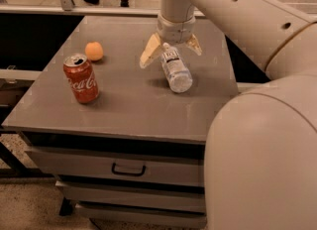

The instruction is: Place blue plastic bottle upright

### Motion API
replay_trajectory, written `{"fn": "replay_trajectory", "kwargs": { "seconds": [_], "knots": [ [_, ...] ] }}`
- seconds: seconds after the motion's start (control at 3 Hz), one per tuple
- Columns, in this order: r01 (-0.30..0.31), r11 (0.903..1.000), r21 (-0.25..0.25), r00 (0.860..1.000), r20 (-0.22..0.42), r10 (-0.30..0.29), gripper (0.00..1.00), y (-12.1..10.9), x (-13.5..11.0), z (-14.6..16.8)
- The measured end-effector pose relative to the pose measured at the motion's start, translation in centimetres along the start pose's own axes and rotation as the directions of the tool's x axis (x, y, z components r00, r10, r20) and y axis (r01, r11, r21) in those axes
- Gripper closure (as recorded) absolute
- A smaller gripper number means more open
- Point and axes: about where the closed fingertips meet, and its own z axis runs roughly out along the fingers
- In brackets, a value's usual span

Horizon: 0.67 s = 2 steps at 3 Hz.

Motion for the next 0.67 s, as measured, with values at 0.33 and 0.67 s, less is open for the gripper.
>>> {"fn": "replay_trajectory", "kwargs": {
  "seconds": [0.33,0.67],
  "knots": [
    [-0.020,0.9998,0.007,1.000,-0.018,0.020,0.00,-0.67,-0.18,1.25],
    [-0.020,0.9996,0.018,0.999,-0.037,0.021,0.17,-0.97,-0.13,2.21]
  ]
}}
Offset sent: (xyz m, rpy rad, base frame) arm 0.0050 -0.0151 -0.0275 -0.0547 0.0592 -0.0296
